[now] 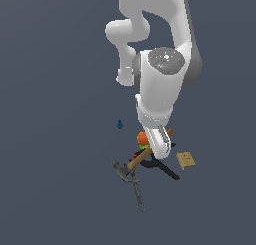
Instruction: Pick up a designated object from a clutter of objects.
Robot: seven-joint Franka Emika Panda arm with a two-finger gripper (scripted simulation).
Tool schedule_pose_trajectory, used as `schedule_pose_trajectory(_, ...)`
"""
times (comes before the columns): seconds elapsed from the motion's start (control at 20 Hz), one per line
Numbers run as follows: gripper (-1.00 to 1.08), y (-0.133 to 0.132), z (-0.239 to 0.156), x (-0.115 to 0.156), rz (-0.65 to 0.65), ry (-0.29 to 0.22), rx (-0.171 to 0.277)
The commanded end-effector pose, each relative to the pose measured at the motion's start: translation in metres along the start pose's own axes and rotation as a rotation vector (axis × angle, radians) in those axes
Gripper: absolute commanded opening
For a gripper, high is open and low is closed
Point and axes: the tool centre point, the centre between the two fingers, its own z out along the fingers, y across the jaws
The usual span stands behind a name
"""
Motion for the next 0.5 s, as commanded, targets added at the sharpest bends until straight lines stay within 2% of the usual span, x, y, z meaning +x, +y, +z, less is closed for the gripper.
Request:
schedule_pose_trajectory(0.0, -1.00, 0.008, -0.025, 0.020, 0.000, 0.000, -0.001)
schedule_pose_trajectory(0.45, -1.00, 0.033, -0.110, 0.092, 0.002, 0.001, -0.006)
